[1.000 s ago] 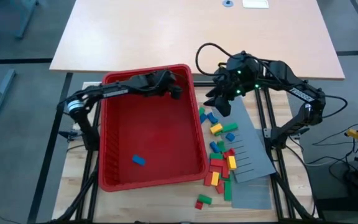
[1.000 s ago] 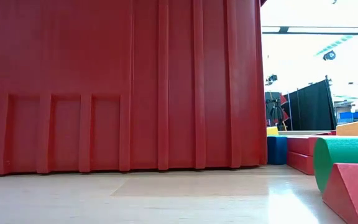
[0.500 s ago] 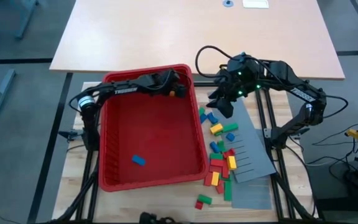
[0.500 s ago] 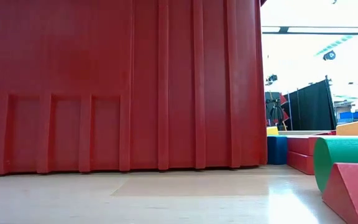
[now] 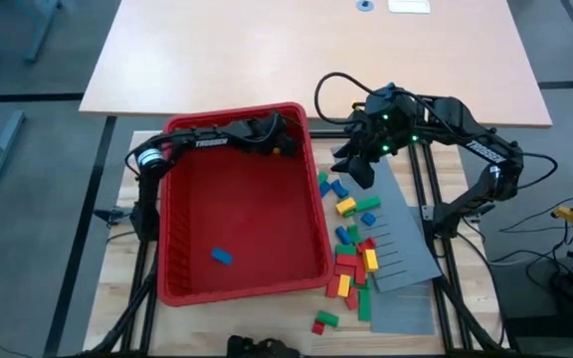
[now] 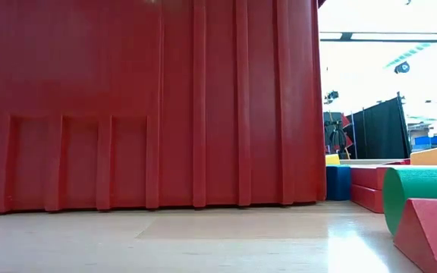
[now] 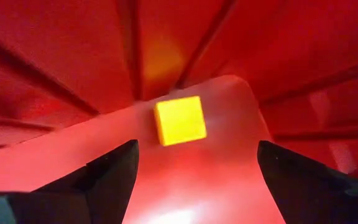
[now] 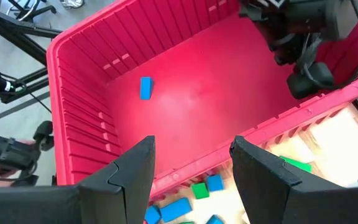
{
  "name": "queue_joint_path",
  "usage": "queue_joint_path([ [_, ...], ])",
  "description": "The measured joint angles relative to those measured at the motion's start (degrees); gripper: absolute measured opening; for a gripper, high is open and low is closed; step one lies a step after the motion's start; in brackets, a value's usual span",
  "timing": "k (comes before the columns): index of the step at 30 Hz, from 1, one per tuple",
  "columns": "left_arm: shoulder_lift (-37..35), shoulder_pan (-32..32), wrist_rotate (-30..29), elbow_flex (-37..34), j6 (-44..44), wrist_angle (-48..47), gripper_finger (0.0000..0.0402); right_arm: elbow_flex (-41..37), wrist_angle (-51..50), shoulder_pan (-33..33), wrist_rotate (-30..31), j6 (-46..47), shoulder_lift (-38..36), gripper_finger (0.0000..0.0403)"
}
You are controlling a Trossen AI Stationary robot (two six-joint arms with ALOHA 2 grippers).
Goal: Sort blocks
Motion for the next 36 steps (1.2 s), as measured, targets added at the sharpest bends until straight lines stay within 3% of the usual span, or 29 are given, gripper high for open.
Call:
queue_joint_path([
  [19,7.5,0.6,0.3,0.0,-7.1,7.9,0.0313,0.0,-0.1,0.0,0.0,-0.1,0.0,0.0185],
  [30,7.7,0.5,-1.5,0.0,-7.7,8.7,0.0309,0.0,-0.1,0.0,0.0,-0.1,0.0,0.0185],
  [33,7.7,0.5,-0.9,0.0,-8.4,9.0,0.0285,0.0,-0.1,0.0,0.0,0.0,0.0,0.0185],
  [36,7.7,0.5,-0.2,0.0,-8.8,10.3,0.0225,0.0,-0.1,0.0,0.0,0.0,0.0,0.0185],
])
